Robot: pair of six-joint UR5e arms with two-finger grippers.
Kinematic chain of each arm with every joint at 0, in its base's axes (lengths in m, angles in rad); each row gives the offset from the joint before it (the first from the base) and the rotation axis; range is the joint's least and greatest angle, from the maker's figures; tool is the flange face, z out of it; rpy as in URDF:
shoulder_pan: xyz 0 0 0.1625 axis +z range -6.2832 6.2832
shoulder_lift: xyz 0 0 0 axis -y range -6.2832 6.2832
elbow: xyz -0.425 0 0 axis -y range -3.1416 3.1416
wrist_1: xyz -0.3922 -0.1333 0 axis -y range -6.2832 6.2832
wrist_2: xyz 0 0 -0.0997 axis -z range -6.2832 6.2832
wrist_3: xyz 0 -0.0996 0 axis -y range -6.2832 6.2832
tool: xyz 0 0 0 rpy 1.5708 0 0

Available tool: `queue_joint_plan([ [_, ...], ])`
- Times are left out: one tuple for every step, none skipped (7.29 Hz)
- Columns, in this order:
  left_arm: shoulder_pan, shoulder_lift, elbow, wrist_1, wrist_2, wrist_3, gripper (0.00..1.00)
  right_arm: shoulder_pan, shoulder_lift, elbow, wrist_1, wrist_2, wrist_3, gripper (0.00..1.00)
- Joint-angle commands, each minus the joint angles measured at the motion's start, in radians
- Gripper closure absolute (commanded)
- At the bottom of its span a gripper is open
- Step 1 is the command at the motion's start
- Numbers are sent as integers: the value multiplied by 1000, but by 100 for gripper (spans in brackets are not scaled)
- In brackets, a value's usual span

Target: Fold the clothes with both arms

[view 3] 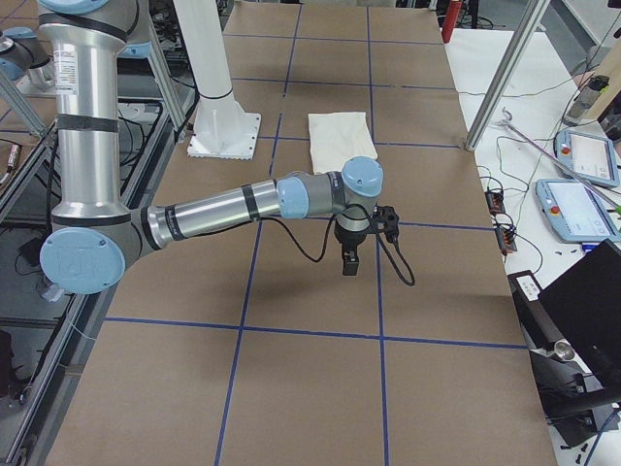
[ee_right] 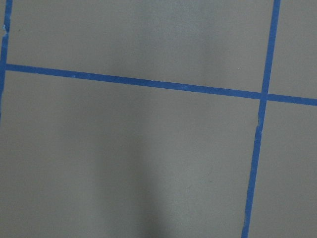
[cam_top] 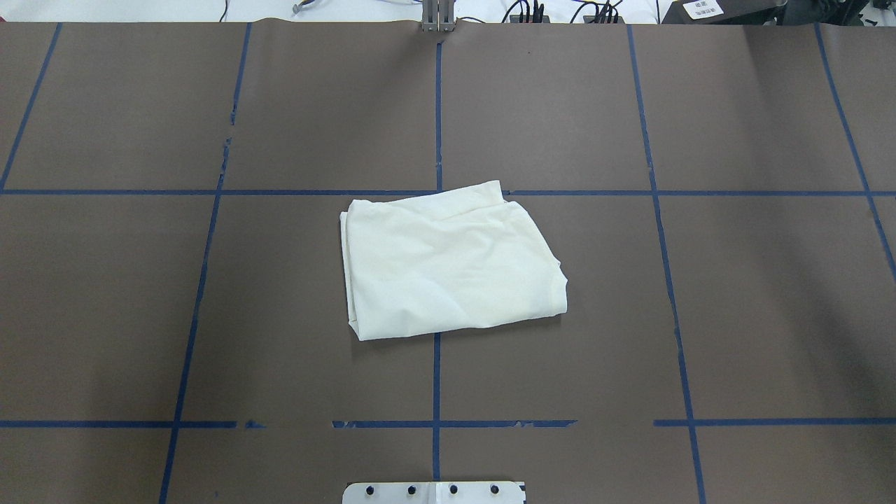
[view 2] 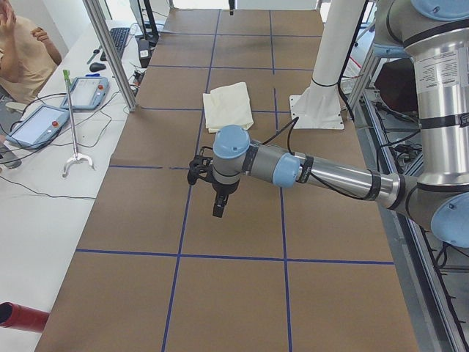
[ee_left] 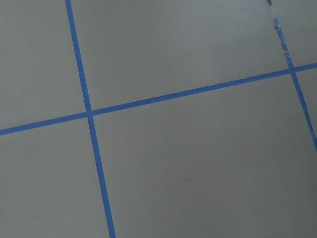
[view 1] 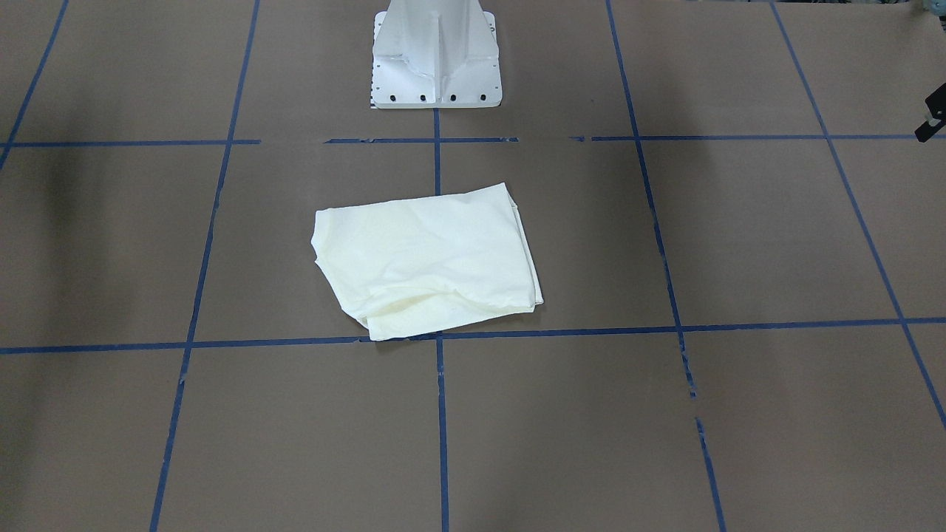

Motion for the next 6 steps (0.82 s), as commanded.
queue_joint_plan([
  [1, -1, 2, 61, 0, 0, 0, 0, 0, 2, 0, 3, 4, 0],
  [-1, -2, -13, 61, 0, 0, 0, 0, 11, 2, 0, 3, 4, 0],
  [-1, -4, -29, 63, 0, 0, 0, 0, 13, 5, 0, 5, 5, 0],
  [-1, -7, -26, 61, -1, 0, 0, 0, 11, 38, -2, 16, 10, 0],
  [-1, -11, -29, 63, -1, 0, 0, 0, 9, 39, 0, 16, 19, 0],
  [-1, -11, -26, 64, -3, 0, 0, 0, 9, 40, 0, 16, 19, 0],
])
